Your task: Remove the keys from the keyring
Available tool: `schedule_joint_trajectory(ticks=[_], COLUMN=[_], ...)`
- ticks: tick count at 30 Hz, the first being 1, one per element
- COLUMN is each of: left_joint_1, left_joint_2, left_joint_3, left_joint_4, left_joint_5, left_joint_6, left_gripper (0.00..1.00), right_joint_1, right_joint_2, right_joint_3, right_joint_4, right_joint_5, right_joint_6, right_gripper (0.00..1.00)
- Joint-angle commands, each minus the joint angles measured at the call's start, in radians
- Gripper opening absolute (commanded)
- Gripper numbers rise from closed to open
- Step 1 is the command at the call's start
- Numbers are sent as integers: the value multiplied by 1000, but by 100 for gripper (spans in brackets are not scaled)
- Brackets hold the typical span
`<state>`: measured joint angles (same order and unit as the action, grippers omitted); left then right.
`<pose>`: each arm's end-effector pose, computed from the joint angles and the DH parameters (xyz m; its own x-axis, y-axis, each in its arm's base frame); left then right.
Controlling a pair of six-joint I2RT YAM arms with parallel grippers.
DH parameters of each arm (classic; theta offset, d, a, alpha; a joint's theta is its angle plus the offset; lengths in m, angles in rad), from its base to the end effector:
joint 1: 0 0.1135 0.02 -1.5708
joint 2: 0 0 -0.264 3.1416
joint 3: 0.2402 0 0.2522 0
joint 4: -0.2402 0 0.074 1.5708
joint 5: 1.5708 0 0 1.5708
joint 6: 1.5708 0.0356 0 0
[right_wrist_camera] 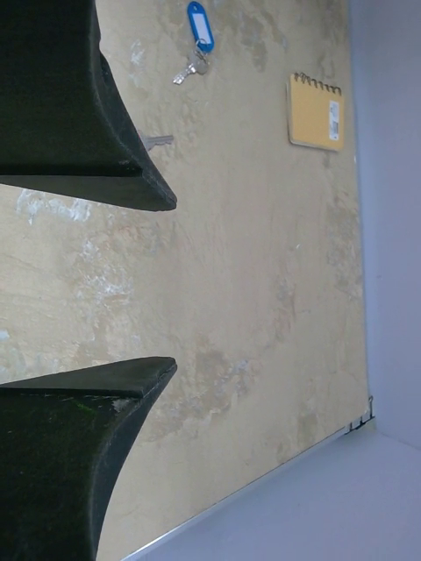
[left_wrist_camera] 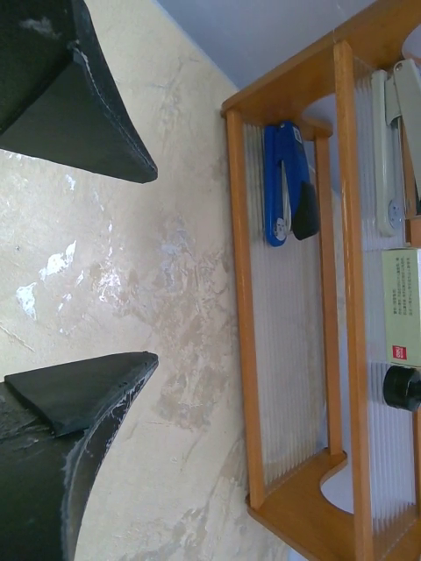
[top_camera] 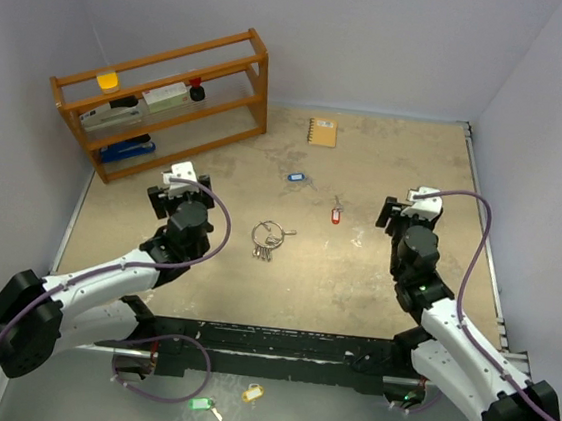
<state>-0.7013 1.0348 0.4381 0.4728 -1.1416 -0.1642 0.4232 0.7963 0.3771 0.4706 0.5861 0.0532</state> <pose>0.1811 -0.1105 0.2415 -0.0243 -0.0685 -0.9974 -0.4306 0.9011 -0.0513 0.1786 0.0589 0.2626 0.0554 0.0735 -0.9958 0.1588 0.9839 0.0815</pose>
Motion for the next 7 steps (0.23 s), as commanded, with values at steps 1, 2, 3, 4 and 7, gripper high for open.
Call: schedule_joint_trajectory(ticks=[1, 2, 3, 4, 7], left_joint_1=[0, 1, 0, 0, 0], left_joint_2=[-41, -41, -37, -34, -17], left_joint_3=[-16, -18, -19, -18, -19], left_joint_4=[33, 37, 36, 33, 39], left_joint_5=[-32, -42, -60, -69, -109], left_joint_6=[5, 8, 7, 8, 22], left_gripper=[76, 76, 76, 75, 75], right_joint_1=[-4, -4, -5, -5, -4], right_joint_2=[18, 22, 25, 26, 24], right_joint_3=[26, 26, 24, 19, 9], right_joint_4=[33, 33, 35, 40, 45], right_joint_5=[53, 58, 62, 62, 62], right_joint_6=[0, 4, 7, 9, 19], right_gripper=[70, 70, 70, 70, 70])
